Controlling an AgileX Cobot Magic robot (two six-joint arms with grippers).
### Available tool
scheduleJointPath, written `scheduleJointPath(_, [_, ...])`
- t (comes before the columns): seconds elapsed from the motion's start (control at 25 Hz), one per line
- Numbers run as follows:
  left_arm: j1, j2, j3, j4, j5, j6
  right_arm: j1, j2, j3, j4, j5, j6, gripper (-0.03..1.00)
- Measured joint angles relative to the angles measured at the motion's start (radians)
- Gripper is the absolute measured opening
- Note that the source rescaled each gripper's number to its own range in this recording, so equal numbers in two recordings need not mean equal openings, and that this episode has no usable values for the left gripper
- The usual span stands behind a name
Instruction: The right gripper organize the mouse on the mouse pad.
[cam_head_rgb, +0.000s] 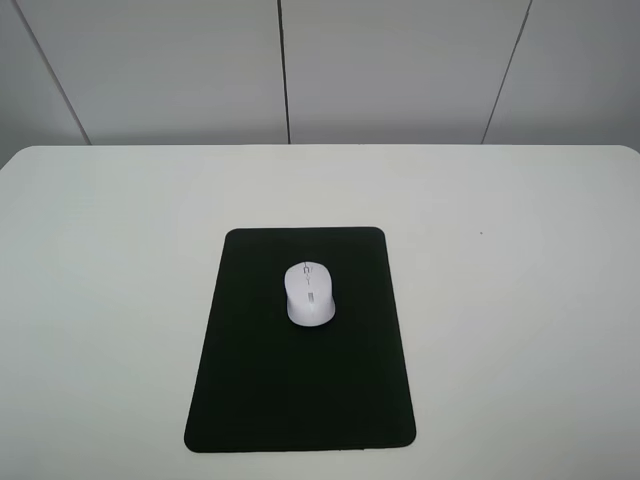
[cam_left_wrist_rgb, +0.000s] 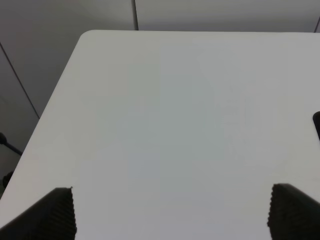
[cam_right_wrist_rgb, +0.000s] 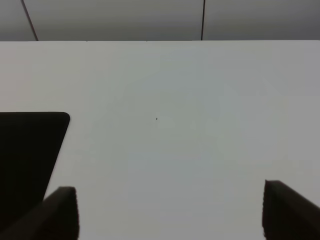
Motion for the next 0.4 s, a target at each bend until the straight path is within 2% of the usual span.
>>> scheduleJointPath(0.4, [0.0, 0.0, 0.0, 0.0, 0.0, 0.0, 0.0, 0.0, 0.0, 0.0, 0.0, 0.0, 0.61])
